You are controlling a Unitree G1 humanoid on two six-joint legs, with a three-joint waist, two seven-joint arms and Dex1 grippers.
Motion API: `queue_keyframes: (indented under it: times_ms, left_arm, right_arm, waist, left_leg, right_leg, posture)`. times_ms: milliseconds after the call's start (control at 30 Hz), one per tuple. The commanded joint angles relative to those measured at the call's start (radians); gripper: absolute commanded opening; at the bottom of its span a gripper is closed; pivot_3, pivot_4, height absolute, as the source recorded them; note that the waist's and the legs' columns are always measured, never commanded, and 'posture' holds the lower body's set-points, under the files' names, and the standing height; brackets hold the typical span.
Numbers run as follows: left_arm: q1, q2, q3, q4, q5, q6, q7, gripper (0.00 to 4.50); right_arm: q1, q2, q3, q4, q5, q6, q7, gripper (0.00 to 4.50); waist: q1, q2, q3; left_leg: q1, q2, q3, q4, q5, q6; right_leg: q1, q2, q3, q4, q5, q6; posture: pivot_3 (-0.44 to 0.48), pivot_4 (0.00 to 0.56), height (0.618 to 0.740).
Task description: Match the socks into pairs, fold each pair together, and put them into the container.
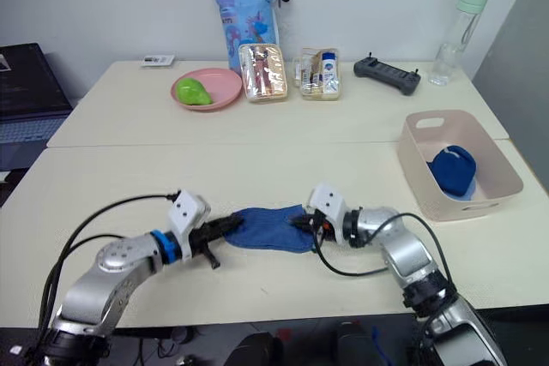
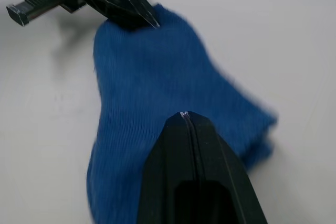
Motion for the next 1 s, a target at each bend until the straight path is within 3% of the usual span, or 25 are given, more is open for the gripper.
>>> queue_keyframes:
  times_ms: [33, 233, 400, 500, 600, 700, 867, 1000]
  left_arm:
    - [0.010, -0.015, 0.026, -0.018, -0.035, 0.017, -0.015, 0.01]
    - [0.023, -0.021, 0.028, -0.020, -0.046, 0.020, -0.041, 0.01]
    - [0.029, -0.007, 0.070, -0.064, -0.092, 0.032, -0.064, 0.01]
    - [0.024, 0.011, 0.092, -0.064, -0.094, 0.024, -0.071, 0.00]
    - [0.031, 0.020, 0.129, -0.105, -0.125, 0.035, -0.073, 0.61]
    - [0.043, 0.035, 0.155, -0.156, -0.157, 0.066, -0.077, 1.58]
    - [0.062, 0.044, 0.184, -0.200, -0.159, 0.074, -0.053, 3.18]
    - [0.063, 0.042, 0.183, -0.205, -0.155, 0.082, -0.040, 4.47]
  right_arm:
    - [0.019, -0.036, -0.036, -0.035, 0.004, 0.003, 0.013, 0.00]
    - [0.033, -0.077, -0.062, -0.066, 0.028, 0.029, 0.043, 0.00]
    - [0.031, -0.073, -0.177, -0.181, 0.194, 0.229, 0.033, 0.00]
    - [0.043, -0.067, -0.263, -0.204, 0.264, 0.349, -0.026, 0.54]
    - [0.077, -0.115, -0.256, -0.219, 0.230, 0.364, -0.046, 1.61]
    - [0.098, -0.131, -0.229, -0.226, 0.211, 0.359, -0.059, 2.75]
    - [0.101, -0.047, -0.212, -0.271, 0.263, 0.508, -0.136, 4.49]
    - [0.124, -0.044, -0.159, -0.328, 0.277, 0.549, -0.130, 4.50]
  waist:
    - [0.002, 0.000, 0.000]
    - [0.002, 0.000, 0.000]
    - [0.002, 0.000, 0.000]
    - [0.002, 0.000, 0.000]
    - [0.004, 0.000, 0.000]
    - [0.003, 0.000, 0.000]
    - [-0.006, 0.000, 0.000]
    - [-0.002, 0.000, 0.000]
  left_leg:
    - [0.000, 0.000, 0.000, 0.000, 0.000, 0.000]
    - [0.000, 0.000, 0.000, 0.000, 0.000, 0.000]
    - [0.000, 0.000, 0.000, 0.000, 0.000, 0.000]
    - [0.000, 0.000, -0.001, 0.000, 0.000, 0.000]
    - [-0.001, 0.000, -0.001, 0.000, 0.000, 0.000]
    - [-0.001, 0.000, 0.000, 0.000, 0.000, 0.000]
    - [0.001, 0.001, 0.000, -0.001, 0.000, 0.000]
    - [0.000, 0.002, 0.000, -0.001, 0.000, 0.000]
  right_leg:
    - [0.001, 0.000, 0.000, 0.000, 0.000, 0.000]
    - [0.001, 0.000, 0.000, 0.000, 0.000, 0.000]
    - [0.000, 0.000, 0.000, 0.000, 0.000, 0.000]
    - [0.000, 0.000, 0.000, 0.000, 0.000, 0.000]
    - [0.000, 0.000, 0.000, 0.000, 0.000, 0.000]
    - [0.000, 0.000, 0.000, -0.001, 0.000, 0.000]
    - [0.000, 0.001, 0.000, 0.000, 0.000, 0.000]
    - [0.000, 0.002, 0.000, 0.000, 0.000, 0.000]
  posture:
    - [0.000, 0.150, 0.740]
    - [0.000, 0.150, 0.740]
    - [0.000, 0.150, 0.740]
    - [0.000, 0.150, 0.740]
    - [0.000, 0.150, 0.740]
    - [0.000, 0.150, 0.740]
    - [0.000, 0.150, 0.740]
    - [0.000, 0.150, 0.740]
